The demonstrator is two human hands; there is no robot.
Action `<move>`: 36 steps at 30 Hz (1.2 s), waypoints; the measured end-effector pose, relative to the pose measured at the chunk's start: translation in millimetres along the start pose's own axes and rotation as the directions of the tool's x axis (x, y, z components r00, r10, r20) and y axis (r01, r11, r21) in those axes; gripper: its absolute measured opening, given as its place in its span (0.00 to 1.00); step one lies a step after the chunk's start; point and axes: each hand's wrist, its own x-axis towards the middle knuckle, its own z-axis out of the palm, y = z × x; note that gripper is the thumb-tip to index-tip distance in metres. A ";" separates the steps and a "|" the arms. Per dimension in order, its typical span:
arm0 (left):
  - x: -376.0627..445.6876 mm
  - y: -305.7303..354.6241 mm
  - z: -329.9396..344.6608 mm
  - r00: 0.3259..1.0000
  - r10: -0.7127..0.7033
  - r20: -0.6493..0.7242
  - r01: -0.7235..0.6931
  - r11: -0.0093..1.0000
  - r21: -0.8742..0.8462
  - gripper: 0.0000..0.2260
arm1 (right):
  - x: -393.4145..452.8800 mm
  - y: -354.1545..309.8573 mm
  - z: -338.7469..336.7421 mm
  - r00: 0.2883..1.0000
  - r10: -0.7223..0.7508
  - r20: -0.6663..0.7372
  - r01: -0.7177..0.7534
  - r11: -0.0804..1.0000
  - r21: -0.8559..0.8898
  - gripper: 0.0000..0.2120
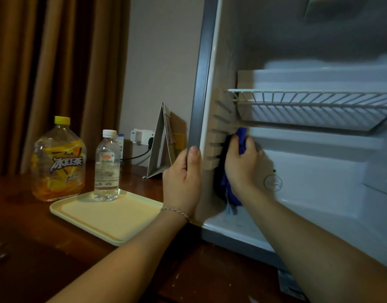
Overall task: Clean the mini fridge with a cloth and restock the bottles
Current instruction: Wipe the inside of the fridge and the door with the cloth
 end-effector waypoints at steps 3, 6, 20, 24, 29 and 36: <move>-0.1 -1.6 0.2 1.000 0.004 -0.006 -0.004 1.000 0.009 0.18 | -13.3 -4.7 3.0 0.998 -0.055 -0.027 0.059 0.988 0.140 0.12; 0.6 -1.7 0.0 1.000 0.003 -0.004 -0.003 1.000 0.014 0.18 | -30.6 -13.8 -1.2 0.990 -0.136 -0.043 0.141 0.974 0.177 0.10; 2.1 -5.3 0.8 1.000 0.023 0.005 -0.023 0.998 -0.056 0.18 | -5.8 -59.5 8.8 0.918 -0.337 -0.211 0.382 0.895 0.232 0.12; 2.1 -5.6 1.7 1.000 0.008 0.002 -0.008 0.996 -0.090 0.19 | 12.5 -45.6 15.2 0.934 -0.302 -0.189 0.337 0.922 0.192 0.13; 2.8 -10.6 1.9 1.000 0.008 0.010 -0.007 0.996 -0.090 0.20 | 31.6 -20.8 22.7 0.974 -0.152 -0.167 0.179 0.970 0.164 0.13; 3.2 -14.6 2.3 1.000 0.013 0.009 -0.013 0.998 -0.061 0.20 | 25.8 -17.1 17.9 0.984 -0.120 -0.134 0.140 0.978 0.156 0.13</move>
